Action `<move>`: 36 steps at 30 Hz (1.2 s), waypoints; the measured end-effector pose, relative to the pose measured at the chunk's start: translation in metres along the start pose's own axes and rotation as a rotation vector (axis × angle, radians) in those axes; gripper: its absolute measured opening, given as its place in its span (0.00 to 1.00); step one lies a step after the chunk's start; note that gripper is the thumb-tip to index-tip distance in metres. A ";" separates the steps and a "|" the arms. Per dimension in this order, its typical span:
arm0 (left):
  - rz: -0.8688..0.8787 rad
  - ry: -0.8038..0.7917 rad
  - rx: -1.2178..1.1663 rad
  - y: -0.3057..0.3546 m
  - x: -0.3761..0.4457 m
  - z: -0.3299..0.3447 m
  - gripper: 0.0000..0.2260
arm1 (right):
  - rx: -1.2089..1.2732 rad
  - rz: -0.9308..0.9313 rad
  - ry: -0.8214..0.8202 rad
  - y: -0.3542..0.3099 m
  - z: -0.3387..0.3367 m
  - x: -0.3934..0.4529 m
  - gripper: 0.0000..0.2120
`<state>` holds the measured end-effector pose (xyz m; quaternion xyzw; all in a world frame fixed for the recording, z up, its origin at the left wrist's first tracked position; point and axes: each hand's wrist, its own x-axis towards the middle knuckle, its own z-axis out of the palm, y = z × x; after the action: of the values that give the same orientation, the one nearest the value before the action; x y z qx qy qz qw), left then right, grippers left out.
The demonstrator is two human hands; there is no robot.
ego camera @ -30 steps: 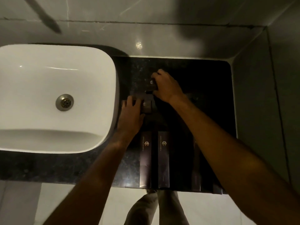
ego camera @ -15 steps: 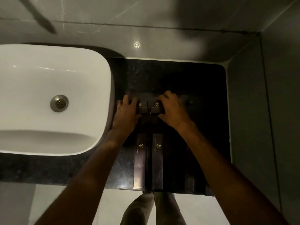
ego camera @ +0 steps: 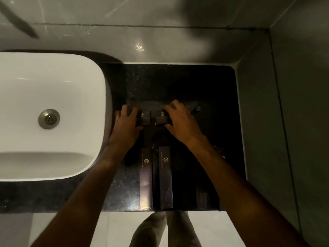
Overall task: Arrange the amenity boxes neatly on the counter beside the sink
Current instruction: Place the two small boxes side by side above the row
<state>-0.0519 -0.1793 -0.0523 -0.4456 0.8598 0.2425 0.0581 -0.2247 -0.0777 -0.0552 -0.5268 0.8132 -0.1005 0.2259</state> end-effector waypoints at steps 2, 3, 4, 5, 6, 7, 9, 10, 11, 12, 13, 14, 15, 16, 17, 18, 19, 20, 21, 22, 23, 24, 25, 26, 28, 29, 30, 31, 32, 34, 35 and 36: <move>0.012 0.000 0.000 -0.002 0.001 0.000 0.29 | 0.009 0.001 0.005 0.000 0.000 0.002 0.30; 0.013 -0.007 -0.001 -0.003 0.002 0.001 0.29 | 0.012 0.007 -0.003 -0.002 -0.001 0.001 0.31; 0.012 -0.017 -0.006 -0.004 0.002 0.001 0.30 | 0.013 0.012 -0.017 -0.004 -0.003 -0.001 0.33; 0.005 -0.027 -0.025 -0.004 0.002 0.000 0.31 | 0.019 0.015 -0.031 -0.006 -0.006 -0.003 0.35; -0.008 -0.030 -0.056 -0.002 0.001 -0.001 0.33 | 0.035 0.010 -0.030 -0.008 -0.011 -0.008 0.38; -0.020 -0.017 -0.088 0.000 -0.001 -0.004 0.34 | 0.067 -0.002 0.005 -0.008 -0.019 -0.014 0.39; -0.011 0.092 -0.109 0.011 -0.011 -0.011 0.35 | 0.152 -0.018 0.179 -0.001 -0.044 -0.028 0.34; 0.018 0.171 -0.109 0.020 -0.017 -0.014 0.34 | 0.209 -0.008 0.283 0.009 -0.058 -0.036 0.29; 0.062 0.231 -0.125 0.033 -0.022 -0.016 0.33 | 0.270 0.013 0.368 0.024 -0.072 -0.043 0.26; 0.115 0.249 -0.156 0.047 -0.027 -0.015 0.31 | 0.317 0.052 0.420 0.042 -0.081 -0.049 0.24; 0.172 0.224 -0.184 0.063 -0.030 -0.012 0.30 | 0.342 0.106 0.427 0.062 -0.085 -0.051 0.24; 0.221 0.166 -0.204 0.078 -0.032 -0.007 0.31 | 0.349 0.161 0.375 0.082 -0.086 -0.052 0.27; 0.252 0.090 -0.221 0.091 -0.032 0.002 0.32 | 0.358 0.195 0.281 0.099 -0.082 -0.051 0.30; 0.254 0.005 -0.244 0.103 -0.031 0.011 0.33 | 0.380 0.205 0.172 0.111 -0.076 -0.048 0.33; 0.226 -0.080 -0.273 0.113 -0.029 0.020 0.35 | 0.403 0.195 0.072 0.118 -0.070 -0.043 0.35; 0.189 -0.144 -0.292 0.121 -0.027 0.028 0.35 | 0.416 0.176 -0.002 0.121 -0.063 -0.038 0.36; 0.165 -0.161 -0.303 0.128 -0.026 0.037 0.35 | 0.423 0.151 -0.041 0.122 -0.057 -0.031 0.37; 0.148 -0.146 -0.307 0.133 -0.026 0.044 0.34 | 0.431 0.127 -0.053 0.121 -0.051 -0.026 0.36; 0.133 -0.122 -0.317 0.137 -0.025 0.051 0.33 | 0.440 0.111 -0.042 0.119 -0.046 -0.020 0.34; 0.111 -0.106 -0.335 0.140 -0.025 0.055 0.32 | 0.442 0.098 -0.021 0.116 -0.043 -0.016 0.32; 0.087 -0.096 -0.357 0.143 -0.023 0.060 0.31 | 0.437 0.086 0.002 0.115 -0.039 -0.012 0.30; 0.066 -0.086 -0.376 0.145 -0.021 0.064 0.30 | 0.429 0.067 0.017 0.113 -0.038 -0.009 0.28; 0.051 -0.077 -0.386 0.148 -0.019 0.067 0.28 | 0.419 0.044 0.022 0.113 -0.038 -0.007 0.25; 0.045 -0.068 -0.384 0.151 -0.016 0.070 0.27 | 0.407 0.025 0.027 0.112 -0.038 -0.005 0.22; 0.045 -0.041 -0.380 0.156 -0.011 0.075 0.24 | 0.378 0.007 0.050 0.112 -0.037 -0.003 0.16; 0.042 -0.029 -0.379 0.157 -0.009 0.077 0.21 | 0.371 0.017 0.072 0.114 -0.036 -0.004 0.14; 0.040 -0.016 -0.376 0.159 -0.006 0.078 0.19 | 0.374 0.042 0.106 0.116 -0.036 -0.008 0.13; 0.038 -0.005 -0.370 0.159 -0.004 0.079 0.17 | 0.386 0.073 0.152 0.119 -0.035 -0.013 0.13; 0.036 0.012 -0.362 0.160 0.000 0.080 0.16 | 0.403 0.099 0.212 0.122 -0.034 -0.020 0.13; 0.037 0.051 -0.357 0.159 0.010 0.083 0.14 | 0.414 0.136 0.308 0.128 -0.030 -0.034 0.14; 0.047 0.061 -0.363 0.159 0.016 0.085 0.14 | 0.415 0.152 0.333 0.130 -0.026 -0.040 0.14; 0.065 0.065 -0.371 0.159 0.022 0.087 0.14 | 0.419 0.171 0.343 0.132 -0.022 -0.044 0.14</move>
<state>-0.2012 -0.0771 -0.0777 -0.4284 0.8157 0.3840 -0.0607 -0.3268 0.0166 -0.0774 -0.3734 0.8426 -0.3345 0.1968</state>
